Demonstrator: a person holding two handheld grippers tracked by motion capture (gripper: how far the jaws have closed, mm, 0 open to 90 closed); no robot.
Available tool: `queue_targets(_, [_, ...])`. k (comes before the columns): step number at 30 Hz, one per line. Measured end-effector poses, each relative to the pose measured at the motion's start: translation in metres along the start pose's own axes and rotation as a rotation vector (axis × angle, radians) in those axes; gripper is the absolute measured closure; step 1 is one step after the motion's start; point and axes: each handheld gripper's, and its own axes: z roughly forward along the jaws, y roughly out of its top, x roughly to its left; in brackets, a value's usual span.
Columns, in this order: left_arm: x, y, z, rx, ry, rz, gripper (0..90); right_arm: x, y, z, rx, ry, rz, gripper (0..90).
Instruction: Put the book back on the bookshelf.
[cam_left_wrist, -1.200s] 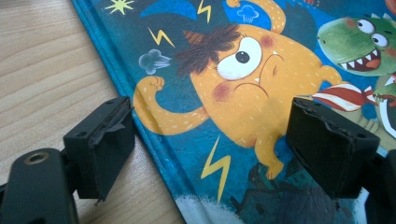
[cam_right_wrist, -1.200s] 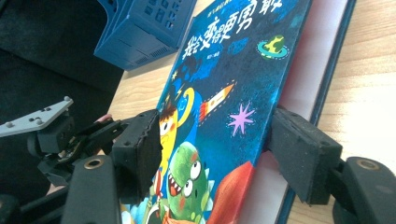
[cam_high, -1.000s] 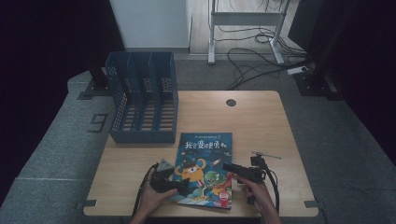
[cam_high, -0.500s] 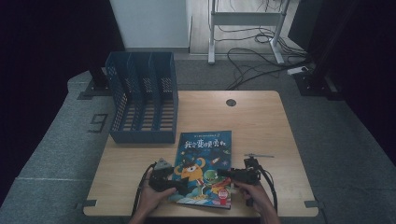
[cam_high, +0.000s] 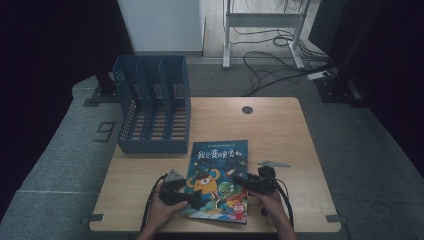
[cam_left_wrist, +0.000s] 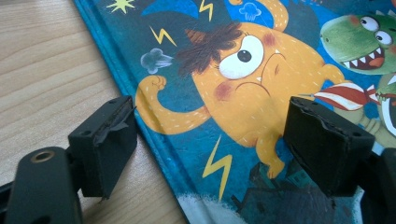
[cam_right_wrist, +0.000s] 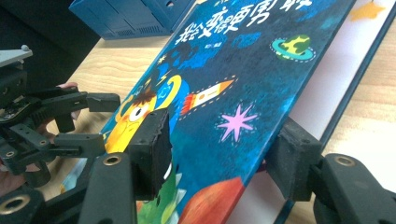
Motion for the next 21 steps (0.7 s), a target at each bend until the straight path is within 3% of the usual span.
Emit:
queue_targets(3, [0.000, 0.000, 0.000, 0.001, -0.003, 0.001, 17.3, -0.002, 0.004, 0.001, -0.001, 0.006, 0.003, 43.1])
queue_targets(21, [-0.002, 0.000, 0.000, 0.005, 0.016, 0.017, 17.3, -0.021, 0.026, 0.017, -0.009, -0.062, 0.014, 46.2])
